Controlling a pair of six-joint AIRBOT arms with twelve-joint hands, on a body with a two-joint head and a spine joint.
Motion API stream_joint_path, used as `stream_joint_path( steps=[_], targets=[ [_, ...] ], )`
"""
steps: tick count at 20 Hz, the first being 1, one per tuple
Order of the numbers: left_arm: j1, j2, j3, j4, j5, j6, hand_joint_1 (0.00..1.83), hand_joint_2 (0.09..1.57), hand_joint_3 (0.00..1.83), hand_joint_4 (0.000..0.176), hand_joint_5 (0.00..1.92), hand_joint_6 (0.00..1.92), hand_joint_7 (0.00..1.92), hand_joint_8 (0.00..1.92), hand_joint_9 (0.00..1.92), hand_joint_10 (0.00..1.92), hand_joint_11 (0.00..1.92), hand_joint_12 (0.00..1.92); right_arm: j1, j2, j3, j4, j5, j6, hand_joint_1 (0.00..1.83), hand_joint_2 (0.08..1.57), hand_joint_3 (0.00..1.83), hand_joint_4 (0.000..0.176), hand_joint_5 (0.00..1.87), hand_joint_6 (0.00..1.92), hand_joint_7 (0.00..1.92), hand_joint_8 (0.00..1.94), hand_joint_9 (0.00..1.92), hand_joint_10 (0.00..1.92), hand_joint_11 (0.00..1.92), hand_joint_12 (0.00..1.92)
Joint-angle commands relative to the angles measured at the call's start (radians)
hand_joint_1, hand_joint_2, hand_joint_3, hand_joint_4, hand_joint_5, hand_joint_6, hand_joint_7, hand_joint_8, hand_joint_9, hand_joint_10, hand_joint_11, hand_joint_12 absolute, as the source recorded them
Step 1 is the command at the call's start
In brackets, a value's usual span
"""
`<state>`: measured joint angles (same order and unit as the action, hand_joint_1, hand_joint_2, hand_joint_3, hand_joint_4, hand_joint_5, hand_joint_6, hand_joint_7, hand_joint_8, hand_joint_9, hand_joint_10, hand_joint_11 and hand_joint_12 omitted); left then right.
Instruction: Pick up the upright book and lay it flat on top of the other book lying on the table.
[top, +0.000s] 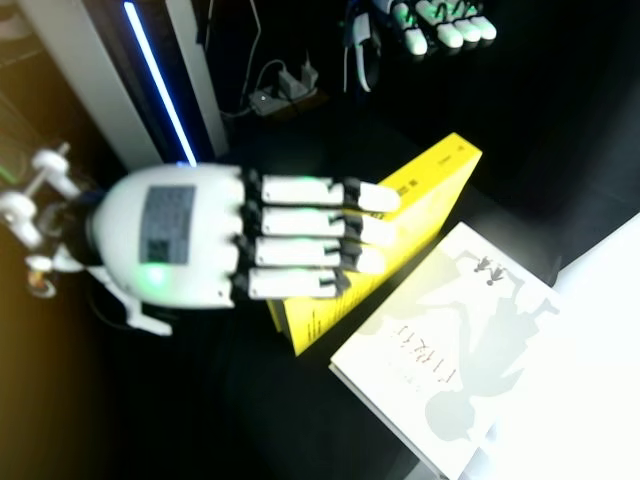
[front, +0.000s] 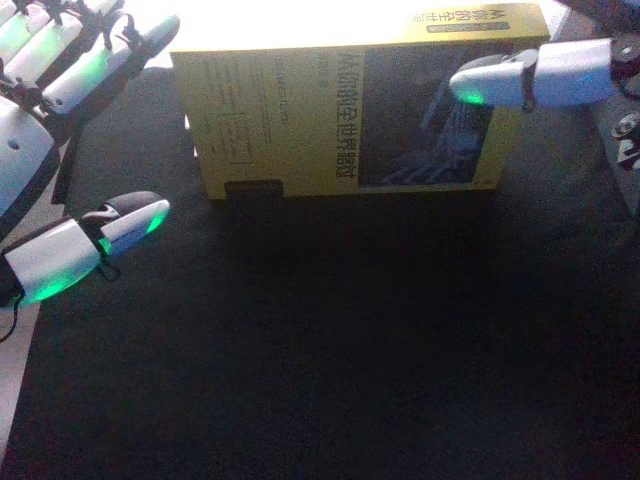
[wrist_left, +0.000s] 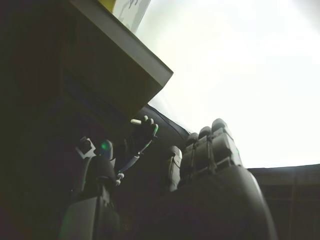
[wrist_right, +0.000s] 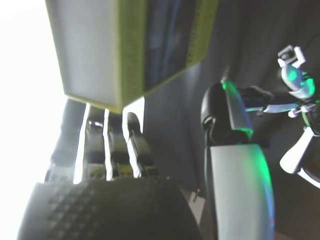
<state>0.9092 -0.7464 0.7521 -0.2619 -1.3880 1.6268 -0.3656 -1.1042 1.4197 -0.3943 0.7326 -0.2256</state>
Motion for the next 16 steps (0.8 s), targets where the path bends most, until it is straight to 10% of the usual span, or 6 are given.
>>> stream_joint_path(
  steps=[1,3,5,9,16],
  targets=[
    [-0.005,0.002,0.000,0.014,-0.123,-0.001,0.44,1.23,0.00,0.161,0.00,0.00,0.00,0.00,0.00,0.00,0.00,0.00,0.011,0.001,0.008,0.039,0.094,0.003,0.77,1.10,0.11,0.000,0.00,0.04,0.00,0.19,0.00,0.37,0.00,1.92],
    [-0.005,0.002,0.001,0.014,-0.124,-0.001,0.44,1.23,0.00,0.125,0.00,0.00,0.00,0.00,0.00,0.00,0.00,0.00,0.011,-0.008,0.020,0.039,0.077,0.007,0.79,1.10,0.09,0.000,0.00,0.06,0.00,0.09,0.00,0.11,0.00,1.92],
    [-0.005,0.002,0.000,0.014,-0.126,-0.001,0.45,1.21,0.00,0.145,0.00,0.00,0.00,0.00,0.00,0.00,0.00,0.00,0.011,-0.015,0.033,0.039,0.058,0.019,0.81,1.11,0.05,0.000,0.02,0.08,0.05,0.04,0.00,0.21,0.00,1.50],
    [-0.003,0.002,-0.001,0.014,-0.128,-0.001,0.41,1.22,0.00,0.137,0.00,0.00,0.00,0.00,0.00,0.00,0.00,0.00,-0.001,-0.023,0.039,0.035,0.028,0.019,0.82,1.12,0.02,0.000,0.04,0.14,0.07,0.02,0.00,0.25,0.00,1.39],
    [-0.003,0.002,-0.001,0.013,-0.128,-0.001,0.41,1.24,0.00,0.148,0.00,0.00,0.00,0.00,0.00,0.00,0.00,0.00,-0.014,-0.029,0.049,-0.007,0.016,0.073,0.84,1.15,0.01,0.000,0.01,0.64,0.36,0.21,0.11,1.14,0.03,1.88]
  ],
)
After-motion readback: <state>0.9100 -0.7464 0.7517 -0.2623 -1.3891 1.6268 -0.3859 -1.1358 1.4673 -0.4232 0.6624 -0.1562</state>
